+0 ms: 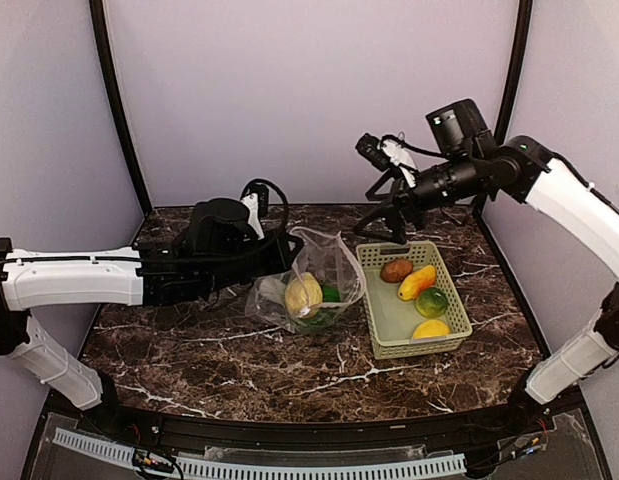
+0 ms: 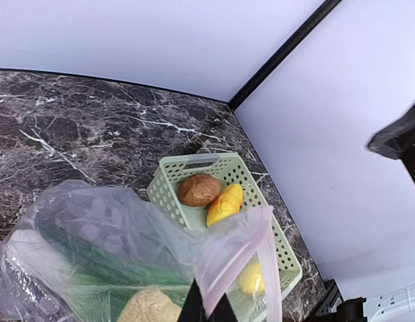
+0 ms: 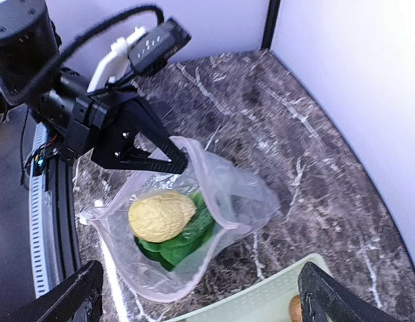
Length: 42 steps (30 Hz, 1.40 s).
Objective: Place the food in the zip-top bag and seal the zipper
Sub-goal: Place the fake fruit in the zipper food storage bag, then pick up the fake fruit from the bin.
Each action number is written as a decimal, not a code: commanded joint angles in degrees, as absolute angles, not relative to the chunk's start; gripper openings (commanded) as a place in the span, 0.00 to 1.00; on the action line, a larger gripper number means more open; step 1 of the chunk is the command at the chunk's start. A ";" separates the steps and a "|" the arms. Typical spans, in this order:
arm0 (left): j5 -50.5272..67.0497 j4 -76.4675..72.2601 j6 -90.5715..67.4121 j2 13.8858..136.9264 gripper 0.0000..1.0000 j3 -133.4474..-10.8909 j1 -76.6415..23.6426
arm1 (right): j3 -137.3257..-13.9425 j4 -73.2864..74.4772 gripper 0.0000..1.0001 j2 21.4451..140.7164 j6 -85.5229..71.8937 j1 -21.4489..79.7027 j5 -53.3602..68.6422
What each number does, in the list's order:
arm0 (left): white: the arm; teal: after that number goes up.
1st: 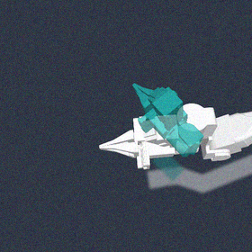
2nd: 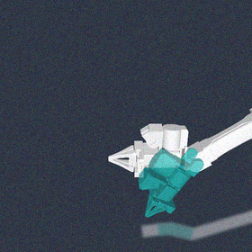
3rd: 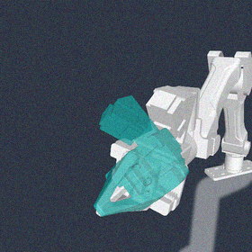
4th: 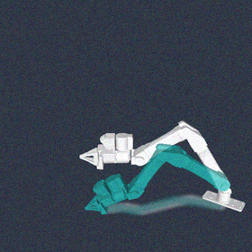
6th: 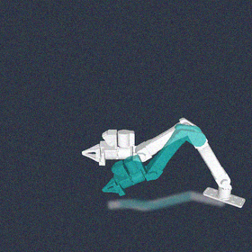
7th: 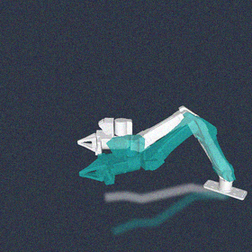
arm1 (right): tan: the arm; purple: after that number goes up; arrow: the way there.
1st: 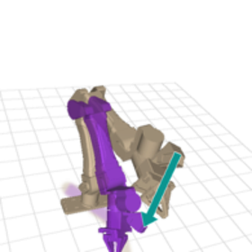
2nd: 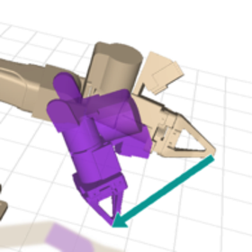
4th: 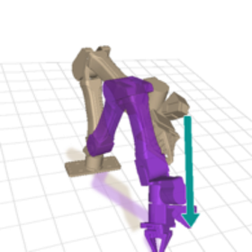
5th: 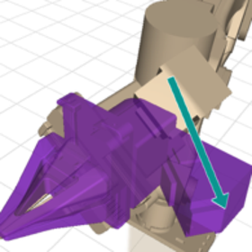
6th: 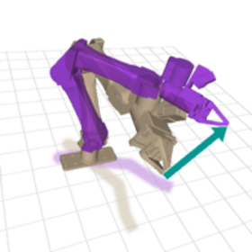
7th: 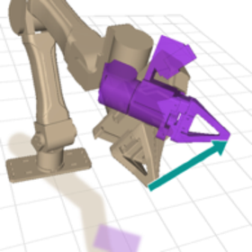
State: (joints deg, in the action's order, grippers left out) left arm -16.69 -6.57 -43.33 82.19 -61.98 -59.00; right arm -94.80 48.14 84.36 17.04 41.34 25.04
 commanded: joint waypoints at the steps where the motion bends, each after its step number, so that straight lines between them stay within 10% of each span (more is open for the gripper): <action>1: -21.26 -12.56 -46.98 80.33 0.01 -59.29 -58.07 | -86.00 40.00 0.99 77.09 18.12 36.70 12.93; 17: -20.08 12.68 -36.49 84.82 0.01 -76.44 -61.25 | -73.03 47.33 0.43 90.89 44.73 16.76 13.77; 42: -18.22 8.87 -35.71 76.47 0.01 -72.98 -64.01 | -78.91 48.10 0.65 108.50 65.66 16.96 7.68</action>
